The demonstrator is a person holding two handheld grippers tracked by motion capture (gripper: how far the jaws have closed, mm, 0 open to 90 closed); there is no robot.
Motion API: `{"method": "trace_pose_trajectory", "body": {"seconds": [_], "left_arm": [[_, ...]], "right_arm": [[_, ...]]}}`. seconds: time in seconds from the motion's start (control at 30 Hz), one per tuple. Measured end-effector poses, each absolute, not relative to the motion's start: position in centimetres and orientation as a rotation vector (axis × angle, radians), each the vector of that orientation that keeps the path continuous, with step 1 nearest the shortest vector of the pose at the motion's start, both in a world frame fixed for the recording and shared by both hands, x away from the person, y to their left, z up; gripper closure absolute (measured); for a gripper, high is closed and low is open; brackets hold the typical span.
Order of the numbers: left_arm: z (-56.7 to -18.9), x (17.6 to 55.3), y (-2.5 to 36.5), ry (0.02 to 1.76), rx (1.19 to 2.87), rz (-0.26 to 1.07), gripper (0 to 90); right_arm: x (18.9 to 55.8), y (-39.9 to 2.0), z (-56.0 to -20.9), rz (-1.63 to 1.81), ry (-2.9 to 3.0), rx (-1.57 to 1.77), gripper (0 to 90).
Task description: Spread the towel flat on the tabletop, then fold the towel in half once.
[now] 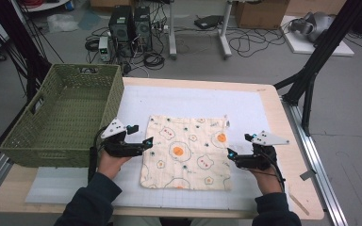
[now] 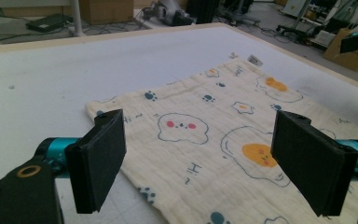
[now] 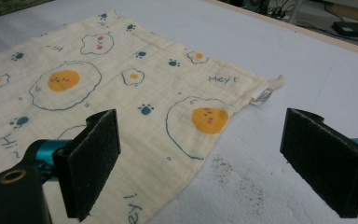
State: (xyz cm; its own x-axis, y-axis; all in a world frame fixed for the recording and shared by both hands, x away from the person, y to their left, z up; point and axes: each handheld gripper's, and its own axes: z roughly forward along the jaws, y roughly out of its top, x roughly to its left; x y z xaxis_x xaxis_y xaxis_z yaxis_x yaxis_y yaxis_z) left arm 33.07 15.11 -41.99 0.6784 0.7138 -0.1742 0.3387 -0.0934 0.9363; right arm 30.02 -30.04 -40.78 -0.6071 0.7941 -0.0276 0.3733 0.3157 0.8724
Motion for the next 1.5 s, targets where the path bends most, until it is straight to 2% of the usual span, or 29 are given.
{"method": "trace_pose_trajectory", "body": {"seconds": [0.73,1.1,1.3,1.5], "left_arm": [[-42.8,33.4,15.2,0.909,1.727,0.358,19.0],[-42.5,34.6,15.0,0.94,1.674,0.368,20.7],[-40.9,36.6,13.8,0.932,1.683,0.4,21.4],[-41.0,39.2,13.3,1.033,1.708,0.406,28.9]], "right_arm": [[30.4,-30.1,-41.4,1.204,2.143,1.05,11.3],[30.5,-30.1,-41.7,1.199,2.156,1.053,11.3],[30.4,-30.1,-41.7,1.208,2.157,1.054,11.3],[30.5,-30.0,-41.7,1.222,2.158,1.053,11.3]]}}
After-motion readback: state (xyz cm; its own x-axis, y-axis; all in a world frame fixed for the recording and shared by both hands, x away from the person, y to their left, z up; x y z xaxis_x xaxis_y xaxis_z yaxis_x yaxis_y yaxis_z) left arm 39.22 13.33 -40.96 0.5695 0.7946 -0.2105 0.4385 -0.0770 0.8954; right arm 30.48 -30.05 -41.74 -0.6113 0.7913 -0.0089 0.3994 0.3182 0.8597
